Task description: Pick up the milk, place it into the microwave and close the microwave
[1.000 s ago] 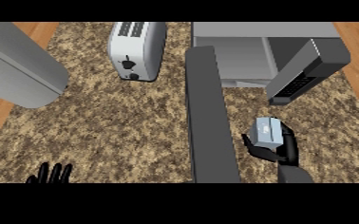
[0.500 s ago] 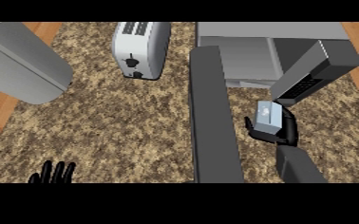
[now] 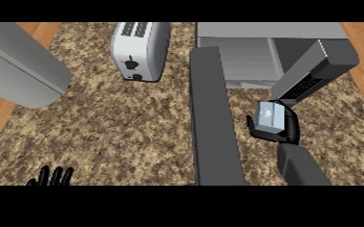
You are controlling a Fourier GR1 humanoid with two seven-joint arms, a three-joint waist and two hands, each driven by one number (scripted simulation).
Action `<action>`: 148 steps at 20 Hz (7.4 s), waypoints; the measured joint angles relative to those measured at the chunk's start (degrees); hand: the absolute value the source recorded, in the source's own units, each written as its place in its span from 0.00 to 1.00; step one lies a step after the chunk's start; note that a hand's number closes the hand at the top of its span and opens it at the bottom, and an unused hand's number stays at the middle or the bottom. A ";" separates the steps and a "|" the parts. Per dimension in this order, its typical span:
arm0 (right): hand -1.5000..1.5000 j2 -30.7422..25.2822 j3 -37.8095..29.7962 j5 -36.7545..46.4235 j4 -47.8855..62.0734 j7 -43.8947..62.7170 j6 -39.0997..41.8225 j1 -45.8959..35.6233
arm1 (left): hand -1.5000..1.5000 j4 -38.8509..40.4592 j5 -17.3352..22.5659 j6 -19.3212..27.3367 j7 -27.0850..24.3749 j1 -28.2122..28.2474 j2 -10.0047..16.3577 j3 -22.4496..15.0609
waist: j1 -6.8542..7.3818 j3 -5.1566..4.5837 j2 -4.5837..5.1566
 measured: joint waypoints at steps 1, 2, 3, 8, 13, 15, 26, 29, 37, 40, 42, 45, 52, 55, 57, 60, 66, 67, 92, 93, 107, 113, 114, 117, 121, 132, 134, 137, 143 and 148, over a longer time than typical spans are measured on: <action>1.00 0.32 0.42 -0.04 -1.45 0.47 -0.02 0.44 | 0.00 -0.40 0.47 -0.50 -0.56 1.05 0.44 0.42 | -0.18 -0.03 -0.11; 1.00 0.23 0.82 -0.11 -2.82 0.87 0.13 1.15 | 0.00 -0.65 0.58 -0.54 -0.45 1.30 0.49 0.36 | -0.32 -0.05 -0.17; 1.00 0.44 1.22 -0.16 -4.34 1.14 0.13 1.98 | 0.00 -1.15 0.53 -0.49 -0.25 1.65 0.56 0.19 | -0.46 -0.06 -0.22; 1.00 1.35 4.74 -0.11 -16.86 4.40 1.09 9.32 | 0.00 -2.60 -0.54 0.44 1.35 1.72 0.22 -1.51 | -1.55 -0.16 -0.59; 1.00 1.98 9.08 0.18 -33.22 11.31 2.15 19.41 | 0.00 -3.78 -0.77 0.55 0.71 3.43 0.18 -2.45 | -1.75 -0.19 -0.67; 1.00 1.87 10.83 -0.50 -39.83 13.99 4.58 23.35 | 0.00 -4.16 -0.85 0.70 0.13 4.79 0.13 -2.72 | -1.73 -0.19 -0.68; 1.00 5.74 17.92 -8.37 -60.44 27.79 7.70 29.29 | 0.00 -2.43 0.30 0.03 -2.34 5.64 0.69 -1.72 | -0.95 -0.12 -0.39; 1.00 6.12 20.50 -6.65 -60.21 28.21 3.03 27.57 | 0.00 -1.76 1.21 -0.66 -2.95 5.49 1.21 -0.79 | -0.73 -0.11 -0.32; 1.00 6.43 23.49 -4.52 -49.83 29.85 -6.12 16.58 | 0.00 0.17 1.60 -0.43 -3.32 4.21 1.20 0.39 | -0.29 -0.07 -0.18; 1.00 6.27 21.91 -3.21 -43.95 30.34 -8.03 11.79 | 0.00 -0.45 2.05 -0.77 -2.92 4.59 1.82 0.94 | -0.19 -0.07 -0.14; 1.00 6.34 21.28 -2.64 -38.39 29.57 -10.67 8.23 | 0.00 -0.58 2.28 -1.38 -3.06 5.05 2.22 0.94 | 0.13 -0.06 -0.05; 1.00 6.13 19.79 -3.23 -30.49 28.77 -12.14 2.57 | 0.00 0.03 3.24 -2.26 -3.37 5.11 2.83 2.08 | 0.20 -0.07 -0.03; 1.00 4.81 13.46 -5.20 -11.46 22.94 -13.74 -9.43 | 0.00 -0.34 3.58 -2.80 -2.88 4.54 3.29 2.75 | 1.25 0.00 0.46; 1.00 3.48 11.97 -4.32 -4.90 21.01 -15.66 -13.09 | 0.00 -0.83 3.90 -2.63 -1.81 3.65 3.28 2.71 | 1.80 0.03 0.72; 1.00 2.21 11.23 -3.68 -1.41 20.57 -17.29 -15.04 | 0.00 -0.80 4.08 -3.37 -2.22 4.22 3.70 2.83 | 2.56 0.05 0.98; 1.00 1.12 10.81 -2.61 3.05 20.20 -18.99 -18.02 | 0.00 0.28 4.36 -3.61 -1.93 2.76 3.89 3.43 | 2.95 0.07 1.25; 1.00 -1.77 10.55 -0.84 8.45 17.95 -20.86 -20.76 | 0.00 0.80 4.22 -4.31 -2.05 2.04 4.07 3.21 | 4.15 0.15 1.91; 1.00 -2.51 10.46 -0.67 9.03 17.87 -21.10 -21.33 | 0.00 0.95 4.42 -4.51 -2.02 1.98 4.25 3.42 | 4.33 0.16 2.00; 1.00 -6.05 7.10 1.36 11.29 14.14 -38.98 -28.83 | 0.00 3.73 5.11 -6.12 -1.10 -1.62 5.30 4.37 | 7.57 0.26 3.59; 1.00 -6.42 7.01 1.47 11.37 14.10 -39.36 -28.87 | 0.00 3.83 5.31 -6.37 -1.12 -1.64 5.49 4.54 | 7.64 0.26 3.63; 0.00 -9.21 14.40 10.96 19.84 30.61 -54.19 -25.29 | 0.00 4.97 4.53 -6.92 -0.60 -4.34 6.31 4.70 | 10.28 -0.02 4.91; 0.00 -5.64 17.51 14.00 19.92 28.52 -48.88 -29.02 | 0.00 5.89 4.37 -6.66 -0.28 -5.87 6.06 4.78 | 10.34 0.28 4.42; 0.00 -5.31 17.69 14.18 19.96 28.39 -47.97 -29.34 | 0.00 6.08 4.23 -6.72 -0.47 -5.80 6.06 4.76 | 10.39 0.30 4.36; 0.00 -4.11 18.01 14.48 19.91 27.93 -45.38 -30.08 | 0.00 6.02 4.10 -6.51 -0.49 -6.30 5.89 4.80 | 10.27 0.37 4.37; 0.00 -2.38 18.12 14.56 19.97 27.78 -41.87 -30.89 | 0.00 6.14 3.76 -6.61 -0.87 -6.53 6.09 5.05 | 10.00 0.37 4.15; 0.00 0.78 11.02 7.18 14.25 19.55 -28.69 -27.64 | 0.00 7.22 3.93 -7.11 -2.05 -5.81 6.00 5.63 | 6.71 0.40 3.14; 0.00 0.46 9.65 5.68 13.68 17.54 -24.78 -26.37 | 0.00 7.36 4.02 -7.22 -2.31 -5.58 5.95 5.76 | 5.96 0.37 2.85; 0.00 0.94 7.91 3.84 13.38 15.02 -20.64 -24.64 | 0.00 6.55 3.85 -7.50 -2.54 -4.17 6.19 5.62 | 5.33 0.31 2.42; 0.00 1.60 5.64 1.50 13.34 9.50 -13.90 -19.94 | 0.00 4.81 3.39 -6.72 -1.78 -2.76 5.69 5.01 | 3.76 0.24 1.75; 0.00 1.79 4.84 0.80 12.99 5.76 -10.56 -16.61 | 0.00 4.48 2.94 -6.11 -1.31 -1.93 5.26 4.89 | 2.58 0.16 1.21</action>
